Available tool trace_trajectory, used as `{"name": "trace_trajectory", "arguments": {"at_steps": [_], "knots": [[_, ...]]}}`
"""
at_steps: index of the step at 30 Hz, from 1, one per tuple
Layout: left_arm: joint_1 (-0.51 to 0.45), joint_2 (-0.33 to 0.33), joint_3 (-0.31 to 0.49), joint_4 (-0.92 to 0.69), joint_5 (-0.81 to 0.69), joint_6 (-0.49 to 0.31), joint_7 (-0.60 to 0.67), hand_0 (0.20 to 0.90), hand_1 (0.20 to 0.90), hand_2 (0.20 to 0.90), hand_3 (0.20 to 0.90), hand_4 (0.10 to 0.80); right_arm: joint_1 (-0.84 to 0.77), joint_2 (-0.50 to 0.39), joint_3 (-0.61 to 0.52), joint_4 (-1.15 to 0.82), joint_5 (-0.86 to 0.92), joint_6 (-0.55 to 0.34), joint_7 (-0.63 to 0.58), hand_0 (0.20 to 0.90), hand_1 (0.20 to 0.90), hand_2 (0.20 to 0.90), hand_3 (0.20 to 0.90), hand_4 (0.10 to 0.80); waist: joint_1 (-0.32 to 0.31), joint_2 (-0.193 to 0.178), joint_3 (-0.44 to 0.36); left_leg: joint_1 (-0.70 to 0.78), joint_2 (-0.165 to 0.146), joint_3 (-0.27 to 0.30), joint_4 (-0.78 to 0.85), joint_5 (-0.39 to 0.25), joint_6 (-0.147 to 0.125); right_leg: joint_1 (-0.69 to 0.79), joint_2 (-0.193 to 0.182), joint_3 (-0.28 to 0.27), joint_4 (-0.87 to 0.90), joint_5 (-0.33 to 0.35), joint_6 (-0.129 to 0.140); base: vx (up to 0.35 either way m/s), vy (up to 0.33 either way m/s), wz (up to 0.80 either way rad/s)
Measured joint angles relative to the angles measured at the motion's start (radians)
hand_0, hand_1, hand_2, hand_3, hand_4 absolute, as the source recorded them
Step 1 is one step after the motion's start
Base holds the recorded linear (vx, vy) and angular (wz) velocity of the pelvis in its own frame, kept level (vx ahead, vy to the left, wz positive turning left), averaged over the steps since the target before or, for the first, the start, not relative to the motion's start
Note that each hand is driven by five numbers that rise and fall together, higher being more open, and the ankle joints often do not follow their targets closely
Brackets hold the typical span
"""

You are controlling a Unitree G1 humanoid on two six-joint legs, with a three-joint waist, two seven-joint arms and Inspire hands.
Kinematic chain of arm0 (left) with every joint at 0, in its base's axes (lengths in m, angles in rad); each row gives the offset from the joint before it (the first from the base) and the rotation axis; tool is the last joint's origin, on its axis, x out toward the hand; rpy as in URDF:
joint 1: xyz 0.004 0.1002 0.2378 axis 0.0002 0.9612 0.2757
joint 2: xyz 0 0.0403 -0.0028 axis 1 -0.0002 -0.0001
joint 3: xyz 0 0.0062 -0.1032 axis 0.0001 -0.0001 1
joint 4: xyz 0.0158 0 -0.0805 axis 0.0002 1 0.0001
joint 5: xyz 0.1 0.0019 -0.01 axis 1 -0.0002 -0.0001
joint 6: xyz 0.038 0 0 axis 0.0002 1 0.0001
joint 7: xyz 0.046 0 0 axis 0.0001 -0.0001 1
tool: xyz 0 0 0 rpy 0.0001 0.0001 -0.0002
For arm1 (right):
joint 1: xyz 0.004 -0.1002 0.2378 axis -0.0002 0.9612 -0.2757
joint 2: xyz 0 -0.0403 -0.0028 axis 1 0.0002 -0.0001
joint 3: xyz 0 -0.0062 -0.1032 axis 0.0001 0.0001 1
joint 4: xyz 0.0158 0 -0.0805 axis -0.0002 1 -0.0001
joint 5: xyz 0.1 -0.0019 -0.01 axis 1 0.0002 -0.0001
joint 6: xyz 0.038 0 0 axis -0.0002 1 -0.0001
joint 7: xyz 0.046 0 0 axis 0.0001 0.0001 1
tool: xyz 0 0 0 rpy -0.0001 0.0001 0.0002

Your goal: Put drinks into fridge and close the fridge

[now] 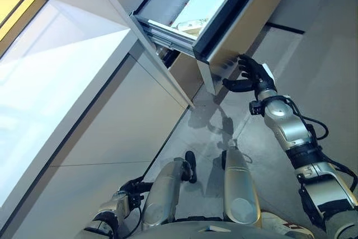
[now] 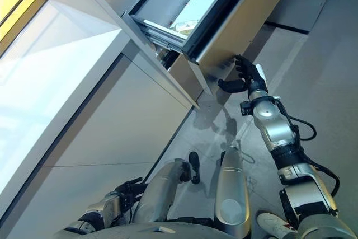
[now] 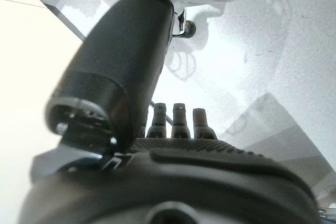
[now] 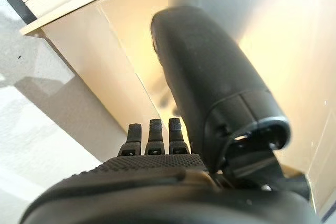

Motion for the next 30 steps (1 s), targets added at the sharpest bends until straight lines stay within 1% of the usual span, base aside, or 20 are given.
{"name": "trace_trajectory", "arguments": {"at_steps": [1, 3, 4, 5, 6, 7, 8, 10, 14, 18, 19, 20, 24, 27, 29, 30], "knots": [[0.000, -0.001, -0.009, -0.001, 0.000, 0.000, -0.001, 0.900, 0.900, 0.900, 0.900, 0.800, -0.028, 0.003, 0.022, 0.008, -0.010, 0.020, 0.000, 0.900, 0.900, 0.900, 0.900, 0.800, 0.006, 0.005, 0.000, 0.001, 0.002, -0.004, -0.002, 0.005, 0.000, 0.000, 0.002, -0.002, 0.000, -0.001, -0.003, -0.019, 0.031, 0.01], [-0.005, 0.000, -0.022, -0.001, 0.000, 0.000, -0.003, 0.900, 0.900, 0.900, 0.900, 0.800, -0.067, 0.006, 0.068, 0.022, -0.024, 0.029, 0.000, 0.900, 0.900, 0.900, 0.900, 0.800, 0.020, 0.008, 0.000, 0.008, 0.002, -0.007, -0.022, 0.022, -0.008, 0.000, 0.001, -0.007, 0.000, -0.003, -0.009, -0.048, 0.012, 0.06], [-0.008, -0.001, -0.024, -0.002, 0.000, 0.000, -0.006, 0.900, 0.900, 0.900, 0.900, 0.800, -0.081, 0.009, 0.091, 0.023, -0.024, 0.032, 0.000, 0.900, 0.900, 0.900, 0.900, 0.800, 0.029, 0.010, 0.001, 0.012, 0.001, -0.008, -0.034, 0.030, -0.016, 0.000, 0.000, -0.009, 0.000, -0.002, -0.014, -0.046, -0.002, 0.06], [-0.009, -0.001, -0.024, -0.003, 0.000, 0.000, -0.009, 0.900, 0.900, 0.900, 0.900, 0.800, -0.088, 0.013, 0.099, 0.024, -0.023, 0.033, 0.000, 0.900, 0.900, 0.900, 0.900, 0.800, 0.033, 0.010, 0.001, 0.013, 0.001, -0.010, -0.036, 0.030, -0.016, 0.000, 0.000, -0.011, 0.000, -0.002, -0.016, -0.041, -0.018, 0.08], [-0.009, -0.001, -0.024, -0.008, -0.003, 0.000, -0.016, 0.900, 0.900, 0.900, 0.900, 0.800, -0.107, 0.027, 0.123, 0.031, -0.022, 0.034, 0.000, 0.900, 0.900, 0.900, 0.900, 0.800, 0.042, 0.013, 0.001, 0.012, 0.002, -0.019, -0.038, 0.031, -0.017, 0.000, 0.000, -0.021, 0.000, -0.006, -0.023, -0.036, -0.025, 0.12], [-0.010, -0.001, -0.024, -0.009, -0.005, -0.001, -0.019, 0.900, 0.900, 0.900, 0.900, 0.800, -0.122, 0.045, 0.134, 0.038, -0.021, 0.034, 0.000, 0.900, 0.900, 0.900, 0.900, 0.800, 0.046, 0.015, 0.001, 0.011, 0.002, -0.027, -0.044, 0.038, -0.028, 0.000, 0.001, -0.028, 0.001, -0.008, -0.027, -0.037, -0.035, 0.19], [-0.014, -0.001, -0.024, -0.009, -0.006, -0.001, -0.022, 0.900, 0.900, 0.900, 0.900, 0.800, -0.131, 0.065, 0.136, 0.041, -0.017, 0.034, 0.000, 0.900, 0.900, 0.900, 0.900, 0.800, 0.054, 0.015, 0.001, 0.012, 0.002, -0.033, -0.050, 0.043, -0.032, 0.000, -0.001, -0.034, 0.000, -0.011, -0.031, -0.021, -0.044, 0.16], [-0.015, -0.001, -0.025, -0.013, -0.008, -0.002, -0.035, 0.900, 0.900, 0.900, 0.900, 0.800, -0.151, 0.101, 0.158, 0.048, -0.017, 0.034, 0.000, 0.900, 0.900, 0.900, 0.900, 0.800, 0.077, 0.016, 0.001, 0.012, 0.005, -0.046, -0.052, 0.045, -0.034, 0.002, 0.001, -0.049, 0.001, -0.016, -0.040, -0.012, -0.065, 0.16], [-0.015, 0.000, -0.029, -0.030, -0.008, -0.004, -0.045, 0.900, 0.900, 0.900, 0.900, 0.800, -0.190, 0.141, 0.246, 0.048, -0.014, 0.025, 0.000, 0.900, 0.900, 0.900, 0.900, 0.800, 0.114, 0.019, 0.003, 0.013, 0.015, -0.058, -0.051, 0.046, -0.036, 0.014, 0.003, -0.077, 0.002, -0.027, -0.058, 0.012, -0.067, 0.15], [-0.016, 0.000, -0.052, -0.034, -0.007, -0.020, -0.049, 0.900, 0.900, 0.900, 0.900, 0.800, -0.232, 0.201, 0.275, 0.048, 0.015, 0.022, -0.019, 0.900, 0.900, 0.900, 0.900, 0.800, 0.155, 0.020, 0.003, 0.012, 0.016, -0.076, -0.053, 0.046, -0.037, 0.020, 0.002, -0.094, 0.001, -0.033, -0.068, -0.010, -0.047, 0.12], [-0.015, 0.000, -0.055, -0.035, -0.007, -0.023, -0.049, 0.900, 0.900, 0.900, 0.900, 0.800, -0.241, 0.207, 0.280, 0.048, 0.020, 0.021, -0.028, 0.900, 0.900, 0.900, 0.900, 0.800, 0.161, 0.020, 0.003, 0.012, 0.016, -0.078, -0.053, 0.046, -0.037, 0.021, 0.002, -0.096, 0.001, -0.034, -0.069, -0.010, -0.045, 0.09], [-0.013, 0.001, -0.059, -0.034, -0.007, -0.024, -0.049, 0.900, 0.900, 0.900, 0.900, 0.800, -0.241, 0.209, 0.280, 0.052, 0.026, 0.024, -0.062, 0.900, 0.900, 0.900, 0.900, 0.800, 0.162, 0.020, 0.003, 0.012, 0.016, -0.082, -0.052, 0.046, -0.036, 0.027, 0.002, -0.103, -0.001, -0.036, -0.067, -0.002, -0.069, 0.09], [-0.013, 0.002, -0.062, -0.034, -0.004, -0.025, -0.053, 0.900, 0.900, 0.900, 0.900, 0.800, -0.242, 0.200, 0.271, 0.054, 0.025, 0.011, -0.122, 0.900, 0.900, 0.900, 0.900, 0.800, 0.163, 0.020, 0.003, 0.020, 0.017, -0.089, -0.063, 0.048, -0.037, 0.045, 0.000, -0.112, -0.013, -0.035, -0.066, 0.015, -0.049, 0.08], [-0.006, 0.001, -0.063, -0.035, -0.003, -0.026, -0.054, 0.900, 0.900, 0.900, 0.900, 0.800, -0.241, 0.193, 0.265, 0.054, 0.026, -0.024, -0.194, 0.900, 0.900, 0.900, 0.900, 0.800, 0.165, 0.019, 0.003, 0.053, 0.021, -0.089, -0.086, 0.049, -0.034, 0.079, 0.003, -0.118, -0.045, -0.033, -0.062, 0.021, -0.046, 0.02], [0.003, 0.001, -0.063, -0.039, -0.002, -0.030, -0.053, 0.900, 0.900, 0.900, 0.900, 0.800, -0.241, 0.190, 0.228, 0.053, 0.026, -0.060, -0.236, 0.900, 0.900, 0.900, 0.900, 0.800, 0.164, 0.019, 0.003, 0.071, 0.022, -0.087, -0.110, 0.051, -0.032, 0.098, 0.006, -0.118, -0.070, -0.028, -0.054, 0.011, -0.057, -0.02], [0.003, 0.001, -0.062, -0.040, -0.002, -0.031, -0.047, 0.900, 0.900, 0.900, 0.900, 0.800, -0.233, 0.174, 0.201, 0.047, 0.027, -0.083, -0.261, 0.900, 0.900, 0.900, 0.900, 0.800, 0.161, 0.018, 0.003, 0.084, 0.029, -0.085, -0.133, 0.061, -0.042, 0.111, 0.014, -0.118, -0.094, -0.019, -0.048, 0.007, -0.059, -0.05]]}}
